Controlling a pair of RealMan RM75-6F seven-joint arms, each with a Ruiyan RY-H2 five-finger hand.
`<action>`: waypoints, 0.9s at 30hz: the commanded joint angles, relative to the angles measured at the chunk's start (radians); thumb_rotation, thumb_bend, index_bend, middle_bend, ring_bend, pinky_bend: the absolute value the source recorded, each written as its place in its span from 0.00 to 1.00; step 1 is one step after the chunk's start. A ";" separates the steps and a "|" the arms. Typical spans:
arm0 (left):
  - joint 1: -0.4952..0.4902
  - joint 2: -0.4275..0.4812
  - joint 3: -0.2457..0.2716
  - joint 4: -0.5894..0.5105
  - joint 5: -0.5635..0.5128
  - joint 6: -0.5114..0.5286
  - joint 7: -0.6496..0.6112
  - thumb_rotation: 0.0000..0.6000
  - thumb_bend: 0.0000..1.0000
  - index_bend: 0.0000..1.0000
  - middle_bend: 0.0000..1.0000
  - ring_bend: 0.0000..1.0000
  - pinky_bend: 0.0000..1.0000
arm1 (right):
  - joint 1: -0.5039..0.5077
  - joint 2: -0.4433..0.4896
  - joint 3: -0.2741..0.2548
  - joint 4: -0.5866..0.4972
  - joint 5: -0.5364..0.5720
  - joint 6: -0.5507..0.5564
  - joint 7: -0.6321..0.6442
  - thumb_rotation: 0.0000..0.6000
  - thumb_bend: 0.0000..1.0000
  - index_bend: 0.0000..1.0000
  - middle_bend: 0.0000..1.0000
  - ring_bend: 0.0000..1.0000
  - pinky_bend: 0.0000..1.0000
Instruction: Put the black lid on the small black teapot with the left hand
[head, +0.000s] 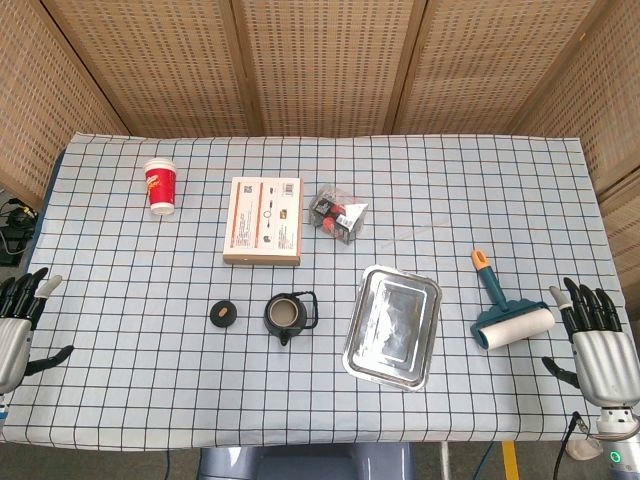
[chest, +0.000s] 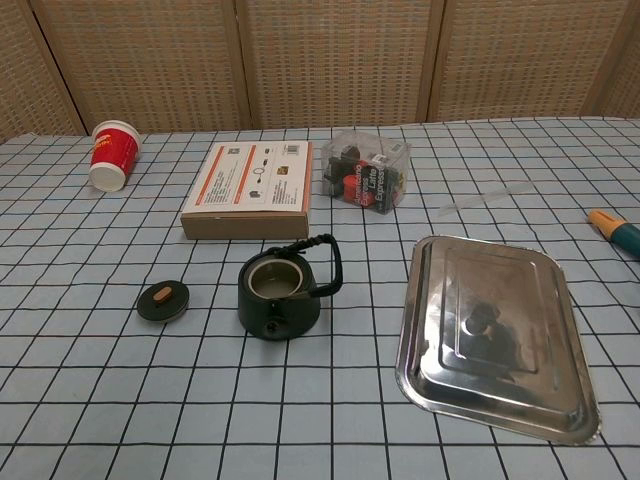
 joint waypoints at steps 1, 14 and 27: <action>0.000 0.000 0.000 0.001 0.005 0.004 -0.002 1.00 0.00 0.00 0.00 0.00 0.00 | -0.001 -0.001 0.000 0.001 -0.002 0.004 0.001 1.00 0.00 0.00 0.00 0.00 0.00; -0.135 0.005 -0.011 -0.029 0.031 -0.196 0.082 1.00 0.00 0.00 0.00 0.00 0.04 | -0.002 -0.001 0.000 -0.010 -0.017 0.014 0.006 1.00 0.00 0.00 0.00 0.00 0.00; -0.479 -0.139 -0.106 -0.018 -0.135 -0.671 0.301 1.00 0.05 0.26 0.15 0.18 0.31 | 0.006 -0.013 0.019 0.015 0.014 0.004 0.023 1.00 0.00 0.00 0.00 0.00 0.00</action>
